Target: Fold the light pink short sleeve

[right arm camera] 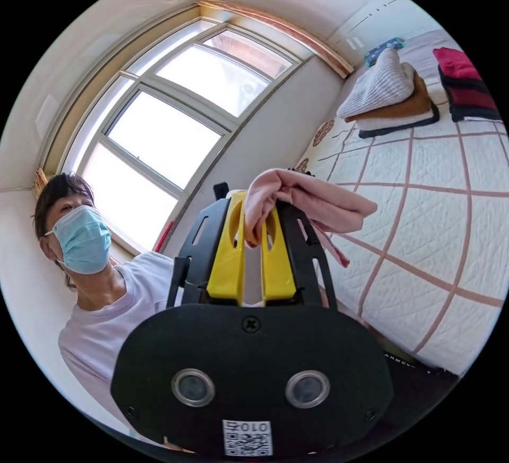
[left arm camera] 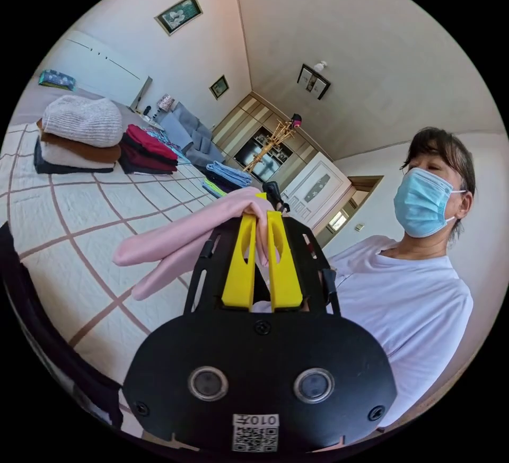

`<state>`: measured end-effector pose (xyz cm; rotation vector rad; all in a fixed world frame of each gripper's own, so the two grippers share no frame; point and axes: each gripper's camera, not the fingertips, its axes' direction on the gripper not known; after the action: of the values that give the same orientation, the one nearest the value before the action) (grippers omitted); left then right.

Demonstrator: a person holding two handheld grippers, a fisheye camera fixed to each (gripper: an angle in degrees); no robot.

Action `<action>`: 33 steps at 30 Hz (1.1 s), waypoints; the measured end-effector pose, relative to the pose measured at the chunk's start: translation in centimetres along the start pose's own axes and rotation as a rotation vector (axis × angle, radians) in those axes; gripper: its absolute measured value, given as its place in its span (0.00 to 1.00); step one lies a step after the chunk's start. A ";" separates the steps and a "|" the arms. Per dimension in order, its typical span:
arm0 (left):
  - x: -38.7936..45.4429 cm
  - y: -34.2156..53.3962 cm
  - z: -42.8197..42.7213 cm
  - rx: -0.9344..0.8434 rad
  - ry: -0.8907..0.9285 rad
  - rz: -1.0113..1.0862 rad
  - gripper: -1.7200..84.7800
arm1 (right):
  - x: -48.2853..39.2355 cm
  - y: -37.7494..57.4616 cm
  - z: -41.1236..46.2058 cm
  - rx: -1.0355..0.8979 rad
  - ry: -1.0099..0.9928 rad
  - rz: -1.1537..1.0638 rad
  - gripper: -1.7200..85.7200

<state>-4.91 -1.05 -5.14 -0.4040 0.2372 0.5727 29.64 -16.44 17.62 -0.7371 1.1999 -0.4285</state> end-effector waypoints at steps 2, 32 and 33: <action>-5.0 -3.9 4.6 -0.054 0.063 -0.029 0.07 | 1.8 -1.2 -2.8 0.018 0.041 0.048 0.09; -41.6 -40.6 39.9 -0.304 -0.369 -0.420 0.04 | 35.2 -28.6 -23.7 0.263 0.221 0.270 0.10; -40.6 -40.5 39.9 -0.298 -0.393 -0.405 0.04 | 33.7 -28.2 -24.1 0.272 0.276 0.275 0.10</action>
<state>-10.89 -34.15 56.10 -0.5989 -0.3076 0.2765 20.11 -65.18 10.59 -0.2777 1.4446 -0.4614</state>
